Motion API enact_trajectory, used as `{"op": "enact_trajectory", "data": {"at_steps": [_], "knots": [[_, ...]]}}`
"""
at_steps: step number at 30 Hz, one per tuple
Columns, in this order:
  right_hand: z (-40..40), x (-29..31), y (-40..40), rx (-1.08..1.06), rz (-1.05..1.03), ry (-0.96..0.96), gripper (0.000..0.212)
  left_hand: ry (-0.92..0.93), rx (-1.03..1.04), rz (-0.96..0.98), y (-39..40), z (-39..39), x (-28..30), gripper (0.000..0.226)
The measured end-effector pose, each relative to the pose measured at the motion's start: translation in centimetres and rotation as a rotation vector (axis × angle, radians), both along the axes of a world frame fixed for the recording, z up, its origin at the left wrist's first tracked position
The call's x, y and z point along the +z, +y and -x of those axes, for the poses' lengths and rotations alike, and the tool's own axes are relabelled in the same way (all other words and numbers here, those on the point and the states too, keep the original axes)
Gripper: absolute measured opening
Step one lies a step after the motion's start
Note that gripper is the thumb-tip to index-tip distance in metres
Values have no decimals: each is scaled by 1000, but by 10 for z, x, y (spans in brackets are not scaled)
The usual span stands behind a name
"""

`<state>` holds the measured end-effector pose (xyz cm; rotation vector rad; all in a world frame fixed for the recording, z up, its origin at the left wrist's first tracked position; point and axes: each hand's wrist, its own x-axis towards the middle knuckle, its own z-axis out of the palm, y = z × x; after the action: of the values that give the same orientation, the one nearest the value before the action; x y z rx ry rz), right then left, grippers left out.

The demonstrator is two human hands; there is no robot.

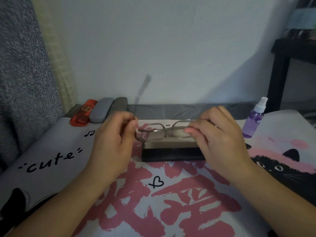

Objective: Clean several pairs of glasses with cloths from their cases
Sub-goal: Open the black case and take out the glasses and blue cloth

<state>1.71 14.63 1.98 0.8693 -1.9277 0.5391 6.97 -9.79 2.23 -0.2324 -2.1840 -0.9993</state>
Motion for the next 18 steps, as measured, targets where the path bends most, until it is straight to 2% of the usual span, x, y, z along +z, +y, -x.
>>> {"op": "enact_trajectory", "data": {"at_steps": [2,3,8,11,14,16,18], "knots": [[0,-2,-2,-47,36,-45,25,-20,9,-216,4,-1,3,12],[-1,-2,-4,-76,52,-68,26,-22,18,-256,6,-2,4,12],[-5,3,-9,-229,148,-157,29,-28,9,-279,10,-2,1,13],[-9,10,-10,-260,352,-477,34,27,1,-229,11,-4,-1,13],[-14,15,-8,-135,610,-831,24,69,-16,-161,14,-6,0,10],[-19,20,-2,-33,594,-881,21,71,5,-170,11,-3,1,11],[-25,27,1,105,480,-908,22,53,54,-217,3,4,2,16]]}}
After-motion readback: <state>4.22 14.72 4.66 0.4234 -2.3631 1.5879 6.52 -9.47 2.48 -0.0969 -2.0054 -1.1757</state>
